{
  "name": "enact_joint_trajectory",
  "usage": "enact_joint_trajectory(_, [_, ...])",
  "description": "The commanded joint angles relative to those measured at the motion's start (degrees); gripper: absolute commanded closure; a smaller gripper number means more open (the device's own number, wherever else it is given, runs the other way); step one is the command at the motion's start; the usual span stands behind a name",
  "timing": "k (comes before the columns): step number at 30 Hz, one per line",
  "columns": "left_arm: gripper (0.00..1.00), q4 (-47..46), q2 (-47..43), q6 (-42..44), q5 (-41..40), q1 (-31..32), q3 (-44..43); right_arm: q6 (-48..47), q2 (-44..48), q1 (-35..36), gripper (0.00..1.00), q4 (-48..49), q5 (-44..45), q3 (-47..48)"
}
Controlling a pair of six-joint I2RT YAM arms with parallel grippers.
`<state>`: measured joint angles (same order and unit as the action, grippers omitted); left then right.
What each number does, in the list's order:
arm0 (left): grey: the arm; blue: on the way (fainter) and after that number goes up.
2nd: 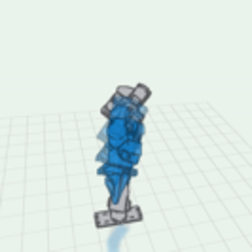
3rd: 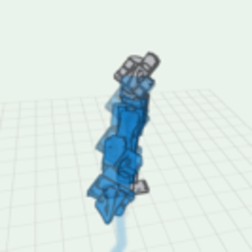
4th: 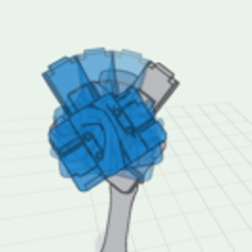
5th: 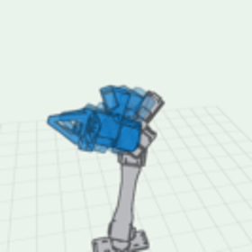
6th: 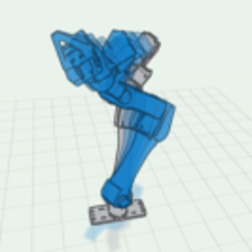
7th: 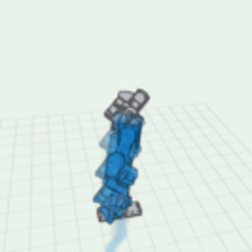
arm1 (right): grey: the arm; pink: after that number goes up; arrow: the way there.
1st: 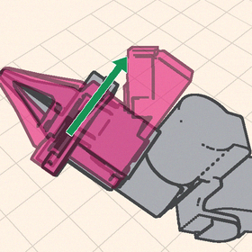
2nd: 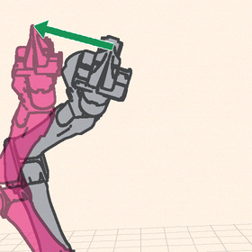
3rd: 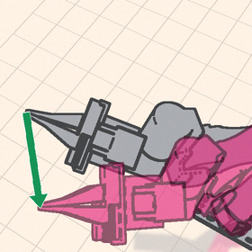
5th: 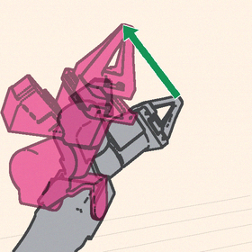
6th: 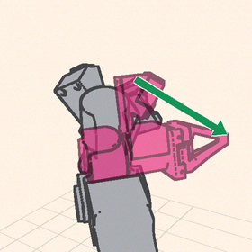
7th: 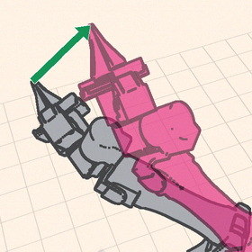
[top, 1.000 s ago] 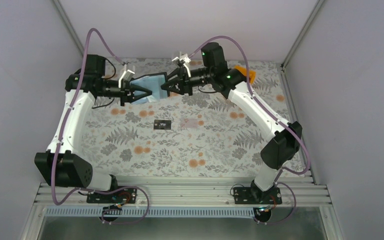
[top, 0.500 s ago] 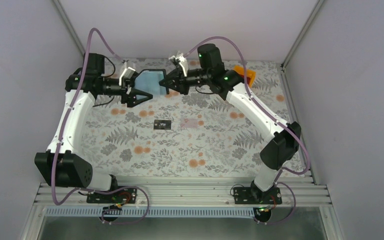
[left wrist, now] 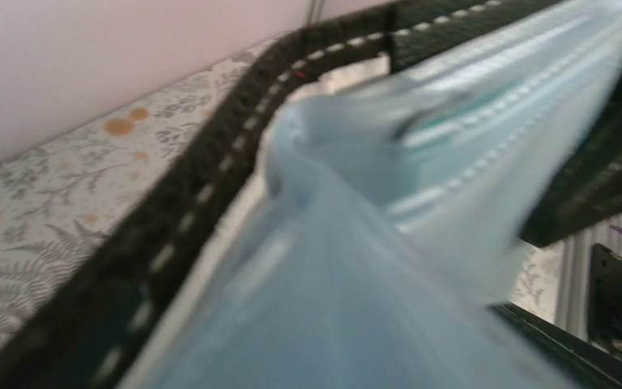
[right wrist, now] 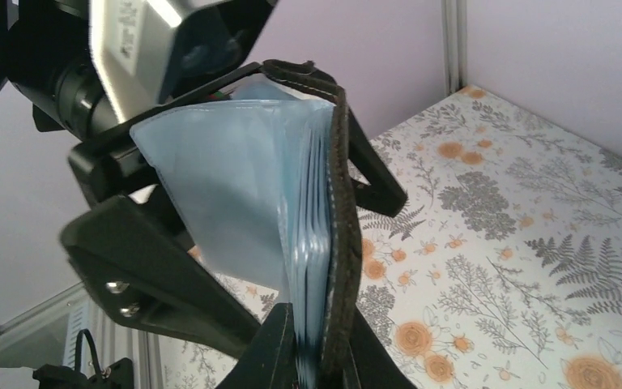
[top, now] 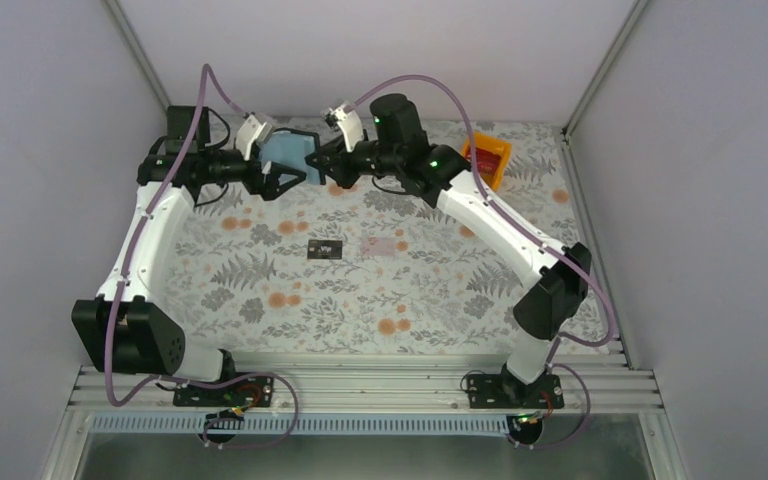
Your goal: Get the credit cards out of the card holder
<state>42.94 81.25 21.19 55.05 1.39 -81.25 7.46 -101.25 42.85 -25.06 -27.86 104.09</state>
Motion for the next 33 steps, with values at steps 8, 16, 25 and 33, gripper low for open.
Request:
enact_joint_trajectory(8, [0.23,-2.94,-0.35,-2.73,-8.72,0.11,0.27,-0.81,-0.92,1.16,0.96,1.66,-6.64,3.88])
enact_joint_trajectory(16, [0.79,0.15,-0.95,0.80,-0.37,-0.07,-0.66,-1.86,0.22,-2.99,0.96,1.25,-14.93,2.10])
enact_joint_trajectory(25, [0.98,5.72,-0.97,6.87,11.82,-0.14,-2.02,-5.95,2.56,-7.31,0.62,0.39,-19.60,-0.46])
enact_joint_trajectory(33, [0.98,8.13,-1.06,10.33,15.37,-0.16,-2.18,-10.82,7.71,-10.37,0.43,0.05,-22.07,-5.19])
